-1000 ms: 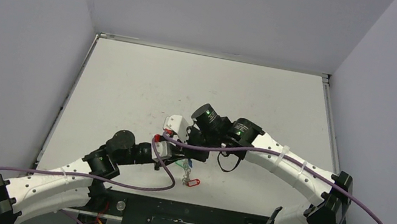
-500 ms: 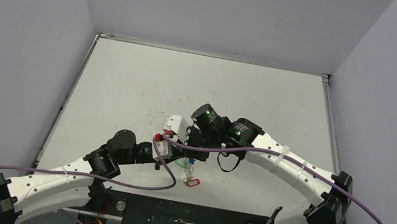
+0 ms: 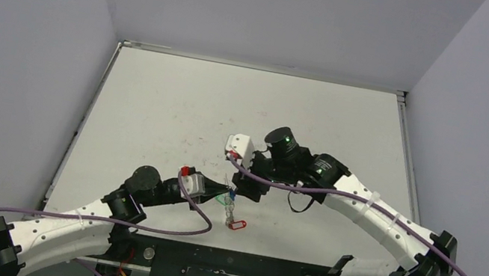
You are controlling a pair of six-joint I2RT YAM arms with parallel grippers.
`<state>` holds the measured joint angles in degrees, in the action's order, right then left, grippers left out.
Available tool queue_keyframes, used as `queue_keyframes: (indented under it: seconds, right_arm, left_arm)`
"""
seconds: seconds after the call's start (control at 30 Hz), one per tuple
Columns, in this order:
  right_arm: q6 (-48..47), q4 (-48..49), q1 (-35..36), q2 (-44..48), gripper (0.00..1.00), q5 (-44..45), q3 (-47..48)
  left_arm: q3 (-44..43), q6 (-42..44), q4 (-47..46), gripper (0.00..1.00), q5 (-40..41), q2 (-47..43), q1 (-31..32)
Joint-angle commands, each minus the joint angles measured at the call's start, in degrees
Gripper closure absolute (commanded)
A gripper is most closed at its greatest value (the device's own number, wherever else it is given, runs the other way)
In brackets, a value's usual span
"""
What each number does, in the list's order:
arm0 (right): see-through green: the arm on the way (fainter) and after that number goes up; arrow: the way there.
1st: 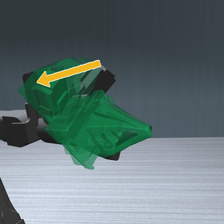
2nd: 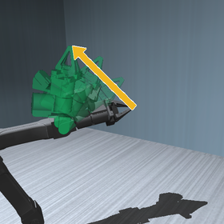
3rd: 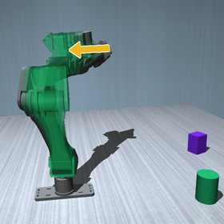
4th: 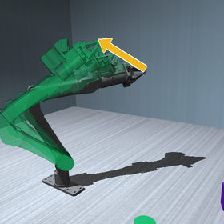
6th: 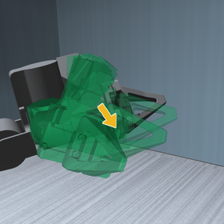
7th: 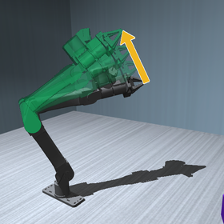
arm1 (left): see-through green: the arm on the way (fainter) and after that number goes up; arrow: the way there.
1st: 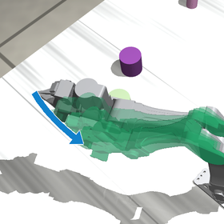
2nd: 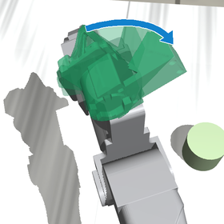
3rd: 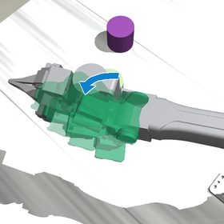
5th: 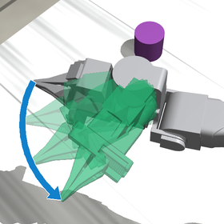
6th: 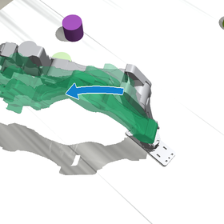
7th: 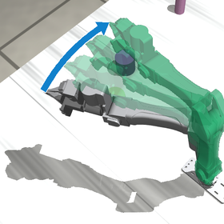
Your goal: Put the keys on the keyring
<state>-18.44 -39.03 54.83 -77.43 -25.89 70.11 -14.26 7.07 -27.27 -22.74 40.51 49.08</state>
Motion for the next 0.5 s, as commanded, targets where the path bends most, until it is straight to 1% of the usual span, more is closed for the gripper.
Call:
queue_keyframes:
  seconds: [0.0,0.27,0.47]
  right_arm:
    - [0.3,10.2,-4.5,7.1,0.48,-9.6,-4.7]
    - [-1.2,16.2,-7.4,10.6,0.49,-19.4,-10.7]
    - [-0.6,18.6,-8.1,10.5,0.55,-25.2,-12.0]
  left_arm:
    - [1.3,-1.7,-9.8,1.0,0.5,-1.3,0.3]
    - [4.2,-1.5,-17.3,1.0,-1.4,-3.0,0.2]
    - [5.2,-1.5,-19.2,1.0,-2.7,-4.4,0.3]
